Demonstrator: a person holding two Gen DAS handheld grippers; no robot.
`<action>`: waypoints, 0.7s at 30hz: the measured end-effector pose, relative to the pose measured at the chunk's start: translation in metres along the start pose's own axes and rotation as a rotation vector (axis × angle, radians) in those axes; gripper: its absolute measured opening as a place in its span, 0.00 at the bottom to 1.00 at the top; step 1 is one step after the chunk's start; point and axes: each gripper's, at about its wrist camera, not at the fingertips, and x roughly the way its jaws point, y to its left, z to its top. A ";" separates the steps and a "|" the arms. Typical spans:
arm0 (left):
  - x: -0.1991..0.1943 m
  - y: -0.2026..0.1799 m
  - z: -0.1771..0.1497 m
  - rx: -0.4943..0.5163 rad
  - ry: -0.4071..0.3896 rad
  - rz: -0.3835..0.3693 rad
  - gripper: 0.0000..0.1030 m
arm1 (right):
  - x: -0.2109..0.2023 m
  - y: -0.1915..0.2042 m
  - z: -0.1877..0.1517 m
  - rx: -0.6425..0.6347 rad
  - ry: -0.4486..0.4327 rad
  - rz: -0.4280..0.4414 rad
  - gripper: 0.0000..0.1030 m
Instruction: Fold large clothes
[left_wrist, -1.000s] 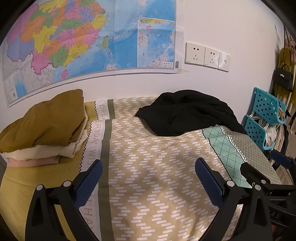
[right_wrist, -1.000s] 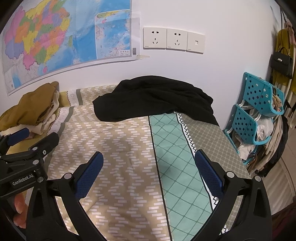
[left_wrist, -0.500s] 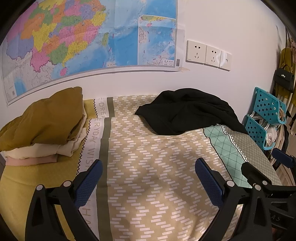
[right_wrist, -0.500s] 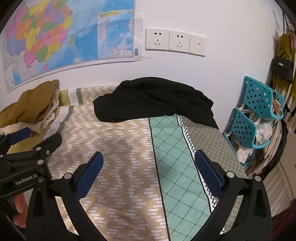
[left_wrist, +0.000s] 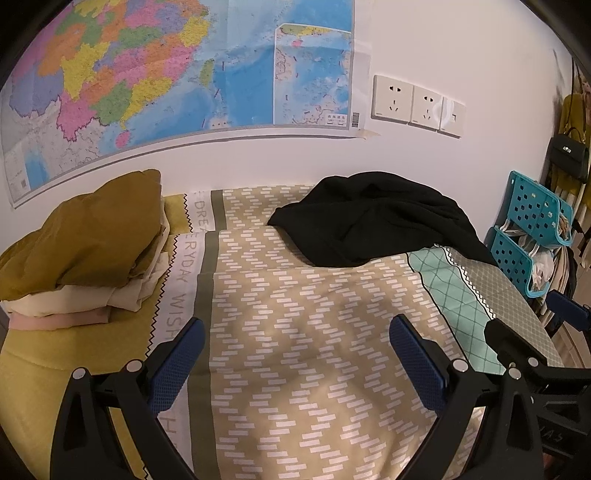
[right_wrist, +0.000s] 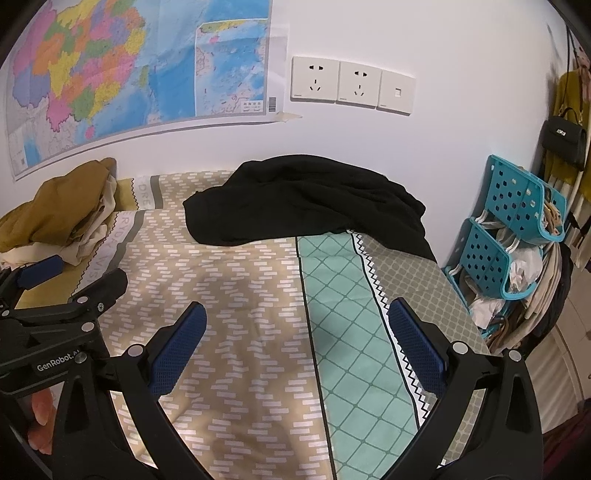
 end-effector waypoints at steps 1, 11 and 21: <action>0.001 0.000 0.000 -0.001 0.000 -0.001 0.94 | 0.000 0.000 0.000 -0.001 0.000 0.000 0.95; 0.001 0.000 0.000 0.003 -0.001 0.000 0.94 | -0.001 0.001 0.001 -0.004 -0.002 0.001 0.95; 0.000 0.000 -0.001 0.004 -0.003 0.004 0.94 | -0.002 0.001 0.002 -0.009 -0.005 0.001 0.95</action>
